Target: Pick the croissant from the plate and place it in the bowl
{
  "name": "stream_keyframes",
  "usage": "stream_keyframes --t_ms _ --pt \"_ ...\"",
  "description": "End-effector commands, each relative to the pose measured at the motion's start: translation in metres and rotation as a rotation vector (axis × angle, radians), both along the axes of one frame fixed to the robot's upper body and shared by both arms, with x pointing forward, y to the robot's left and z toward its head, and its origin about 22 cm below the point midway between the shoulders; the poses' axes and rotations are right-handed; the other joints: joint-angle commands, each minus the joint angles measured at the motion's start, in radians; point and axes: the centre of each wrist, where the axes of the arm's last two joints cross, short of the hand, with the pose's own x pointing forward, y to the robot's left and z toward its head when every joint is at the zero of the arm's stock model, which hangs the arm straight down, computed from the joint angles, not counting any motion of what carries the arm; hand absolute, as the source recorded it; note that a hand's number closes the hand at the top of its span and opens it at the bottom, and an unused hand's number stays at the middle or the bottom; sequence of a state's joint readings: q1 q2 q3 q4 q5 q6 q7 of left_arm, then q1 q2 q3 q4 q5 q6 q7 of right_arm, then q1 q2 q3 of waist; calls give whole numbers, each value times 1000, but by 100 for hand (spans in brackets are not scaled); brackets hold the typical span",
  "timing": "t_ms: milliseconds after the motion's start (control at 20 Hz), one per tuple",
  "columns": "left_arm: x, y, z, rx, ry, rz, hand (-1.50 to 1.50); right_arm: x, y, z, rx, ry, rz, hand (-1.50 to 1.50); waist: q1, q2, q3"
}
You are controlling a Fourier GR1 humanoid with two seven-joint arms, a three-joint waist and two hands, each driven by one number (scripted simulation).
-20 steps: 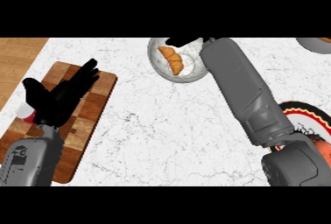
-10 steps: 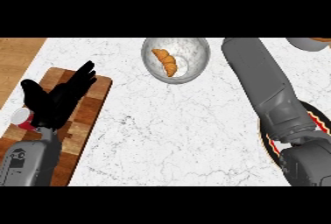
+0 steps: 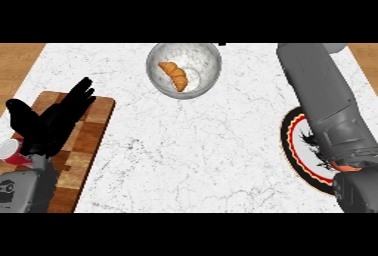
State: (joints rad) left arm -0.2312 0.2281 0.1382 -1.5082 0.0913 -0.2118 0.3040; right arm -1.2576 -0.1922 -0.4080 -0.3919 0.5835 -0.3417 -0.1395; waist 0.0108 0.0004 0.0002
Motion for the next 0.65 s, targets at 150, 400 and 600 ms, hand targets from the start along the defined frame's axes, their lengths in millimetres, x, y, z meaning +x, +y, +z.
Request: stream_keyframes --t_ms 150,400,600 --pt "-9 12 -5 -16 33 61 0 -15 -6 -11 95 -57 281 -150 -68 -29 0" --pt "-25 33 -8 13 35 89 0 -39 -24 -47 267 -63 372 -150 -88 -38 0" --pt "-23 35 -9 -12 43 99 0 -69 -35 -59 197 -63 424 150 -97 -35 -1"
